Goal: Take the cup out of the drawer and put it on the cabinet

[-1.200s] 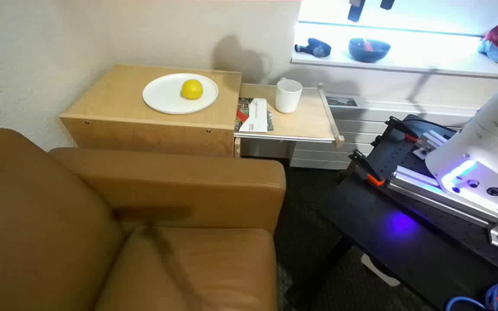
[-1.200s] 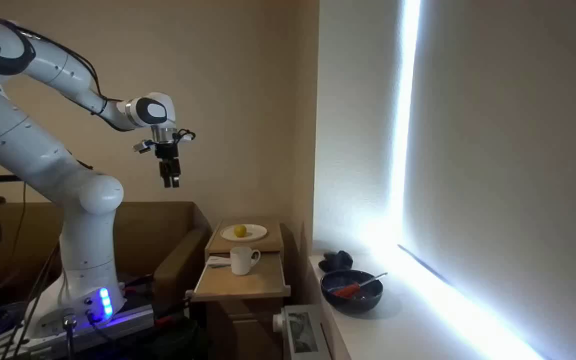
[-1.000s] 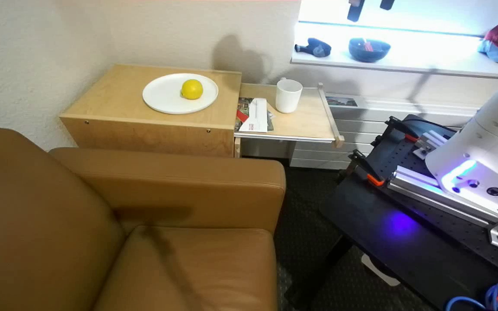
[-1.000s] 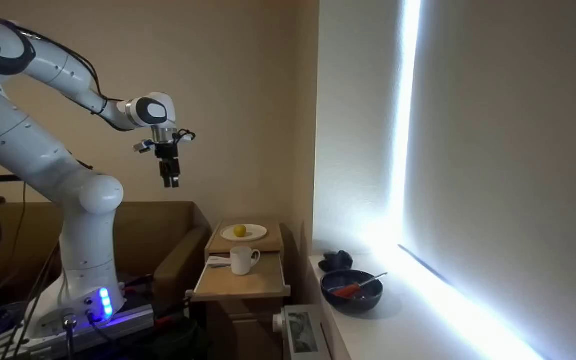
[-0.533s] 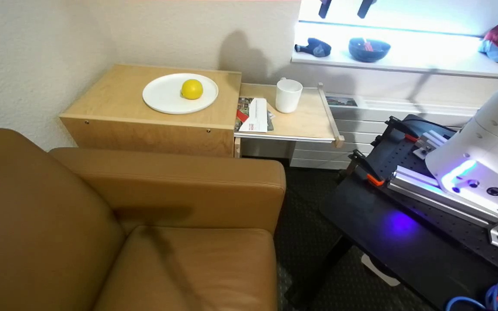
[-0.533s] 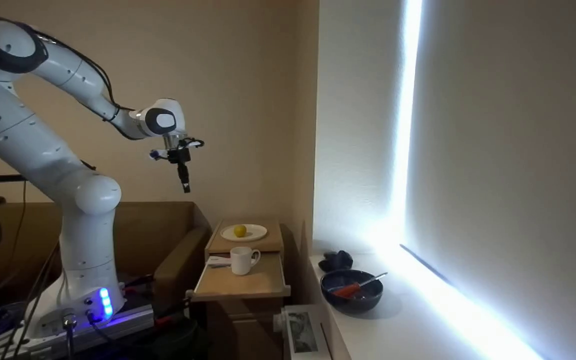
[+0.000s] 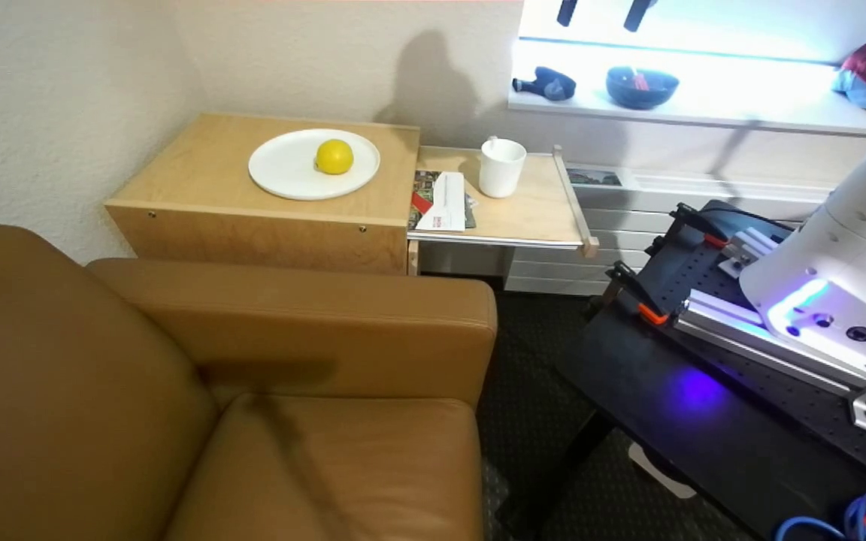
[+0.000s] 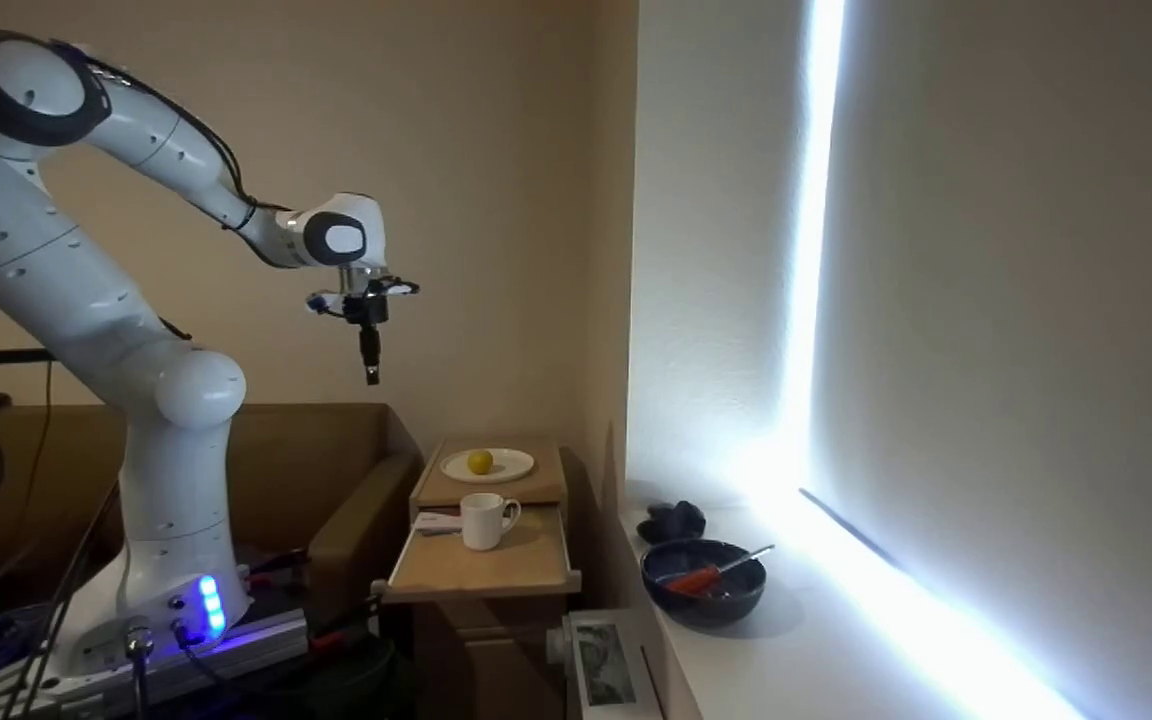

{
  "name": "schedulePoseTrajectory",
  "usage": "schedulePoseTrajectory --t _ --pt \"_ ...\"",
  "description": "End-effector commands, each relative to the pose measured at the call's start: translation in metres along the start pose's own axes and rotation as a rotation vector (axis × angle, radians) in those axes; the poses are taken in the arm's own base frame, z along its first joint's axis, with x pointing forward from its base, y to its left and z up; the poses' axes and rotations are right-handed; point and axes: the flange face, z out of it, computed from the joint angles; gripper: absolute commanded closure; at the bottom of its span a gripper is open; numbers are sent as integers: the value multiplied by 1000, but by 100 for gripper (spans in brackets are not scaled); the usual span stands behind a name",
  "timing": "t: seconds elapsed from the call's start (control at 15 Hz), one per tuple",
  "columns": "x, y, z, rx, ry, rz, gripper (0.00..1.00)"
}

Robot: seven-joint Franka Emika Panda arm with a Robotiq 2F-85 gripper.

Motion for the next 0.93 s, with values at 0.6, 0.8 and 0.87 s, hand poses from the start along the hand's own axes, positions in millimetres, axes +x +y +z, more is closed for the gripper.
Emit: schedulePoseTrajectory --t 0.6,0.8,0.87 --pt "107 -51 176 -48 -65 652 0" --pt "149 -41 199 -38 45 803 0" --pt "156 -39 205 -50 55 847 0"
